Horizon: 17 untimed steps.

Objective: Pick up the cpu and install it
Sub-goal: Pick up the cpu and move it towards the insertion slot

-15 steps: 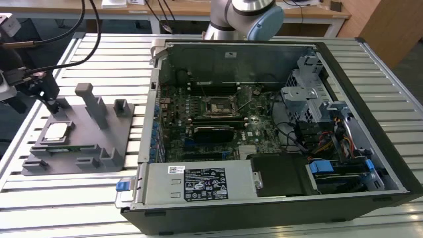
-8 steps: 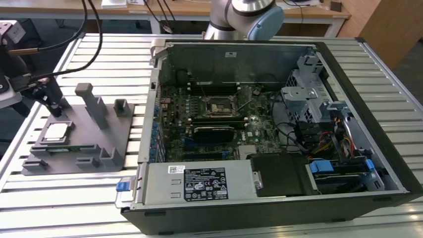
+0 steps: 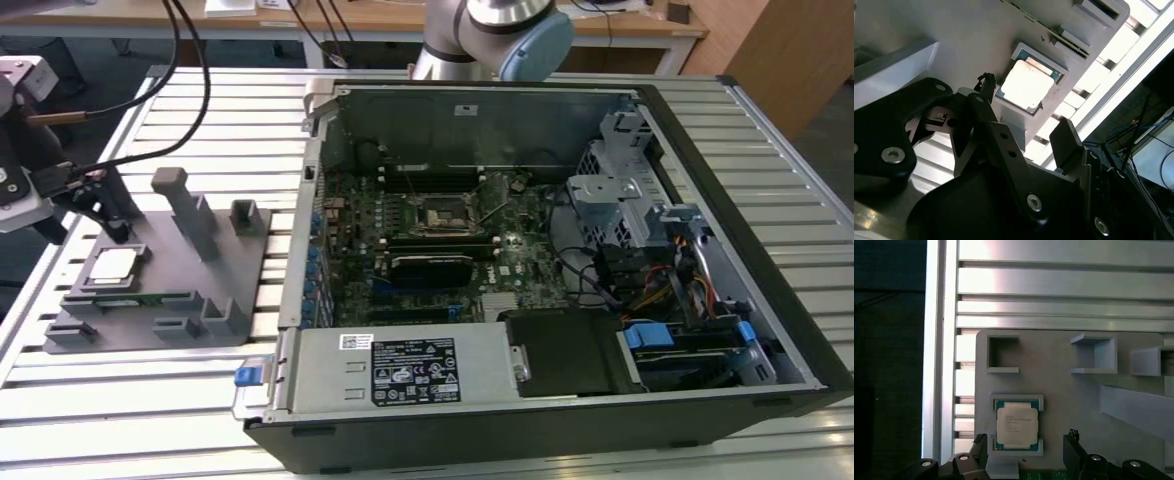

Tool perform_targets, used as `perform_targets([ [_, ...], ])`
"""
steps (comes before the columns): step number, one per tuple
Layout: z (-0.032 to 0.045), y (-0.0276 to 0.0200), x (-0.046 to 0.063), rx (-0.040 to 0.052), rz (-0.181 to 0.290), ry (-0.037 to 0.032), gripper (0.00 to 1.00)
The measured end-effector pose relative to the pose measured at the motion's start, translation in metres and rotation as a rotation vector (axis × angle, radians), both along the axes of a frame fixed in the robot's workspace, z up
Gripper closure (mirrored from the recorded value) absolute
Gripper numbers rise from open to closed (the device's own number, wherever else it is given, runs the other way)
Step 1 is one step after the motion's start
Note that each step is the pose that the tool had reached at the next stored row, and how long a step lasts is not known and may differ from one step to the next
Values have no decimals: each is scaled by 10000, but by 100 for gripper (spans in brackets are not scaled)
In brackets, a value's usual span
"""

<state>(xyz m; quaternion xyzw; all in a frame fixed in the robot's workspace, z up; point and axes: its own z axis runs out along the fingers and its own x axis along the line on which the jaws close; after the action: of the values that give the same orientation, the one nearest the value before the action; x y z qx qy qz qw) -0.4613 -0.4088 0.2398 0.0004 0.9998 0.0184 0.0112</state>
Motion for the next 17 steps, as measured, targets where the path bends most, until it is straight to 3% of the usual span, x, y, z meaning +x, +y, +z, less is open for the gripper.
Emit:
perform_targets([
  [13, -235, 0, -33, 1, 31, -2, 29],
  [17, -264, 0, -38, 2, 31, -6, 29],
])
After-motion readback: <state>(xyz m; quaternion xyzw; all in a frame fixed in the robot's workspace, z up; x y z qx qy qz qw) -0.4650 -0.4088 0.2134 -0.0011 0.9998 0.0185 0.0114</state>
